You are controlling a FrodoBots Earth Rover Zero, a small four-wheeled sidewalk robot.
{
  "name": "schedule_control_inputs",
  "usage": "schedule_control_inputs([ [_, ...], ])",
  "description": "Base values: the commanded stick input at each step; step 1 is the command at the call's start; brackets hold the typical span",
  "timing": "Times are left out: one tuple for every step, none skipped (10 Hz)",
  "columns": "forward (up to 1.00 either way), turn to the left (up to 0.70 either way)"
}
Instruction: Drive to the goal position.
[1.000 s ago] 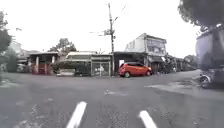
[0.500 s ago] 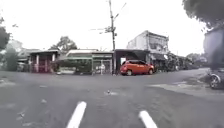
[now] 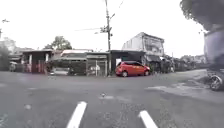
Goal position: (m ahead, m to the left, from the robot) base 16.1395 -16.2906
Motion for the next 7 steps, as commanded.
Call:
schedule_control_inputs([
  [0.70,0.00],
  [0.70,0.00],
  [0.70,0.00],
  [0.70,0.00],
  [0.70,0.00],
  [0.70,0.00],
  [0.70,0.00],
])
